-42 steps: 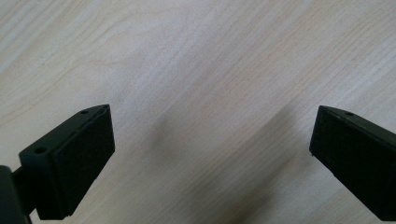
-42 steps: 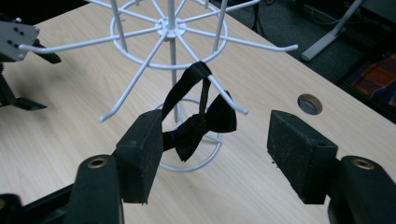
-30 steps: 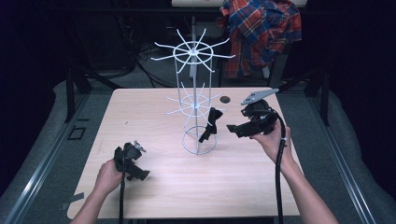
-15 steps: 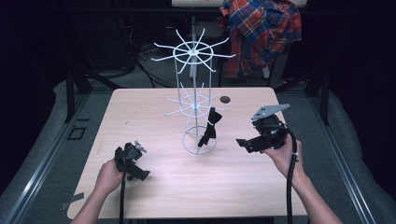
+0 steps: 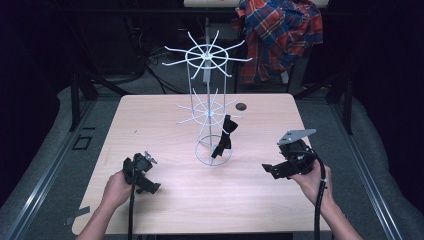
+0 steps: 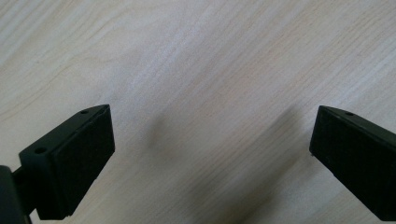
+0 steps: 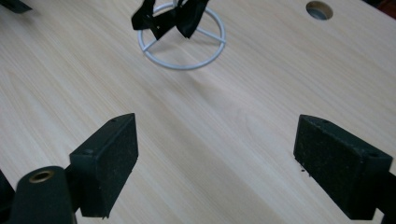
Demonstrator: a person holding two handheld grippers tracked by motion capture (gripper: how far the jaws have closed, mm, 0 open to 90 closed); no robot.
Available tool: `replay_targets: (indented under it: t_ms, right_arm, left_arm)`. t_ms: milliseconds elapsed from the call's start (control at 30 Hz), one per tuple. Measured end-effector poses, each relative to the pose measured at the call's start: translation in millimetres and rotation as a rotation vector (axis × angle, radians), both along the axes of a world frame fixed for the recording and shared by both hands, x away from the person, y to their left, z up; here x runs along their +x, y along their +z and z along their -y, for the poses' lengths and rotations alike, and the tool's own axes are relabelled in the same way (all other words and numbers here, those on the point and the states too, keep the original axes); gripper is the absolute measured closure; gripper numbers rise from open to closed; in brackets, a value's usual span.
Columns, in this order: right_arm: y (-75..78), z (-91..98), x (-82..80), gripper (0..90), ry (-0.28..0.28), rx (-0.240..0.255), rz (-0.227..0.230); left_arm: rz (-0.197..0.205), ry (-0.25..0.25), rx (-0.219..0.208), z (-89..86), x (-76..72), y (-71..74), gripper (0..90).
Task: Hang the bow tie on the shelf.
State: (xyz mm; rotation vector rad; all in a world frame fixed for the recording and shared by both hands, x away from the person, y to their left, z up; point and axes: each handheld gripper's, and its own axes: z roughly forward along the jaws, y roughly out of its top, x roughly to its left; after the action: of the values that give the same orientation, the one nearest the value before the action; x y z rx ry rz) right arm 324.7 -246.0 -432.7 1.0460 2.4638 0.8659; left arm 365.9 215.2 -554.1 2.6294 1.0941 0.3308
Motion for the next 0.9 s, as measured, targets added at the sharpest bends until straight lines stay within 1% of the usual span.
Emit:
replay_targets:
  t_ms: [133,233,300,333,367,400,467,500,600,667,733,767,867,900]
  right_arm:
    - [-10.6,6.5,-1.3,11.6,-0.014,-0.004,-0.020]
    - [-20.1,10.8,-1.9,11.4,-0.024,-0.002,-0.037]
    - [-26.7,13.9,-1.9,11.1,-0.023,-0.007,-0.057]
    - [-30.6,14.6,-2.4,10.8,-0.032,-0.004,-0.060]
    - [-33.4,16.2,-2.2,10.7,-0.030,-0.017,-0.070]
    - [-37.1,17.1,-2.2,10.5,-0.032,-0.013,-0.078]
    - [-44.2,18.3,-2.1,8.0,-0.027,-0.020,-0.098]
    - [-47.5,18.6,-1.8,7.0,-0.026,-0.034,-0.106]
    - [-58.7,18.1,-0.1,5.2,-0.016,-0.043,-0.136]
    - [-64.8,16.0,0.8,3.3,-0.016,-0.070,-0.162]
    - [-69.4,14.0,1.8,1.7,-0.010,-0.098,-0.176]
    - [-71.6,12.9,2.5,1.3,-0.004,-0.103,-0.188]
    - [-77.9,10.7,5.6,0.0,0.004,-0.140,-0.203]
    - [-80.5,10.4,6.4,0.0,0.003,-0.136,-0.209]
  left_arm:
    - [-0.001,-0.001,0.002,0.3,0.5,-0.6,0.1]
    - [-0.008,-0.001,-0.004,0.5,0.6,-0.8,0.1]
    - [-0.009,-0.001,-0.003,0.3,0.9,-1.0,0.1]
    - [-0.008,-0.001,-0.002,0.3,1.0,-1.0,0.1]
    - [-0.009,-0.001,-0.003,0.3,1.0,-1.0,0.1]
    - [-0.010,-0.001,-0.004,0.7,0.8,-0.7,0.1]
    - [-0.004,-0.008,-0.002,1.1,0.6,0.3,0.1]
    - [-0.002,-0.008,-0.005,1.3,0.3,0.6,0.1]
    - [0.003,-0.010,-0.006,1.4,0.1,1.4,0.1]
    - [0.005,-0.013,-0.013,1.3,0.4,1.6,0.1]
    - [0.006,-0.016,-0.010,1.5,0.4,1.6,0.1]
    - [0.006,-0.017,-0.010,1.7,0.5,1.5,0.1]
    - [0.001,-0.021,-0.007,2.5,0.8,1.2,0.1]
    - [-0.001,-0.020,-0.006,2.8,0.9,1.1,0.1]
